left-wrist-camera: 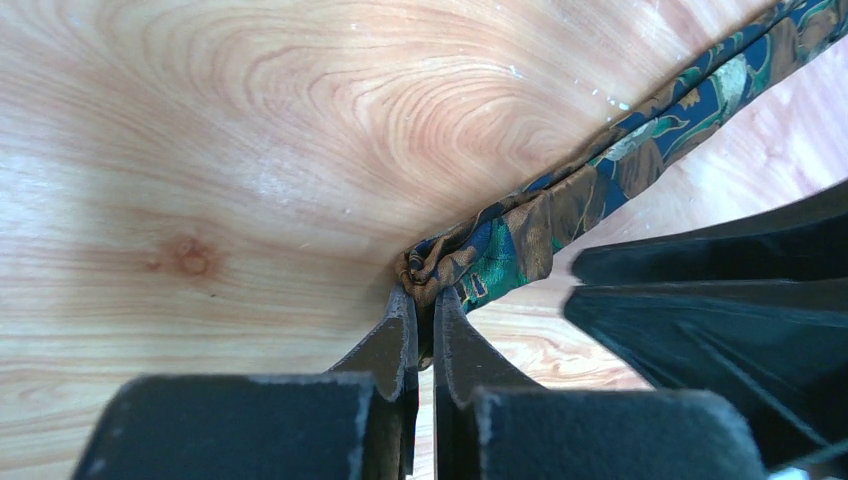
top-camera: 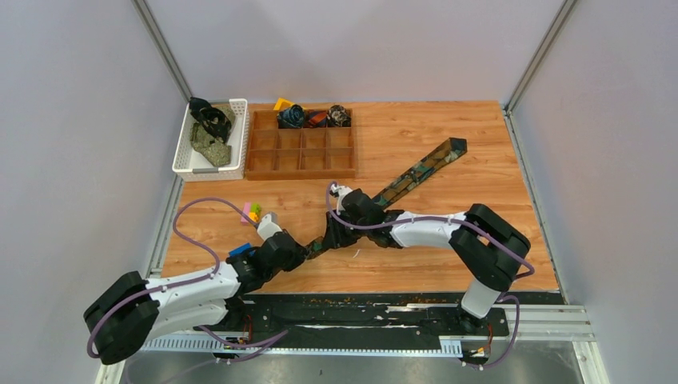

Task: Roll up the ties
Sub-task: Roll the tie at the center of the board.

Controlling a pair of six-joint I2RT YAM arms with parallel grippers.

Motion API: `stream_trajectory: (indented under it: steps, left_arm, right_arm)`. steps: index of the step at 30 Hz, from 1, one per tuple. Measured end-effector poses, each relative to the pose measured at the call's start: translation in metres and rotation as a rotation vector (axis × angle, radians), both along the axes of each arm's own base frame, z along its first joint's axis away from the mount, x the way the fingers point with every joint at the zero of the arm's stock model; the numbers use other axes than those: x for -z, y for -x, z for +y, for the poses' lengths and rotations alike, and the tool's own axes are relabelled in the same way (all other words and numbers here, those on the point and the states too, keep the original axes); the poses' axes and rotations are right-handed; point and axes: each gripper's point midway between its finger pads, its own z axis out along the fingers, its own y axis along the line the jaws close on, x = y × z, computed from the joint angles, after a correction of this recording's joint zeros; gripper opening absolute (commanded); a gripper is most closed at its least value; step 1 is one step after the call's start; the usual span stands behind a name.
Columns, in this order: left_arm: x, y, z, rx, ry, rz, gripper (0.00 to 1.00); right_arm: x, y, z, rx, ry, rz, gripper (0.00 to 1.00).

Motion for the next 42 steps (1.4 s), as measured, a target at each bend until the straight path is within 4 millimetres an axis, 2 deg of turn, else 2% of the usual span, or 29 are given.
stream_trajectory:
  steps: [4,8,13,19,32,37,42]
  left_arm:
    - [-0.001,0.006,0.009,0.02,-0.042,-0.005,0.0]
    - [-0.003,0.01,0.021,0.03,-0.087,-0.018,0.0]
    - [-0.002,0.014,0.032,0.037,-0.135,-0.022,0.0]
    - [-0.003,0.019,0.042,0.042,-0.165,-0.027,0.0]
    - [-0.006,0.026,0.052,0.052,-0.18,-0.029,0.0]
    - [-0.009,0.028,0.052,0.056,-0.175,-0.032,0.0]
    - [-0.022,0.026,0.05,0.066,-0.164,-0.046,0.0]
  right_arm:
    - [-0.025,-0.001,0.002,-0.014,-0.017,-0.03,0.28]
    - [-0.05,-0.006,0.013,-0.03,-0.06,-0.066,0.18]
    - [-0.058,-0.002,0.027,-0.063,-0.077,-0.072,0.06]
    - [-0.041,0.007,0.047,-0.11,-0.053,-0.039,0.0]
    - [0.005,0.017,0.054,-0.135,0.027,0.032,0.0]
    - [0.009,0.017,0.055,-0.134,0.03,0.037,0.0]
    - [0.008,0.019,0.057,-0.135,0.024,0.037,0.0]
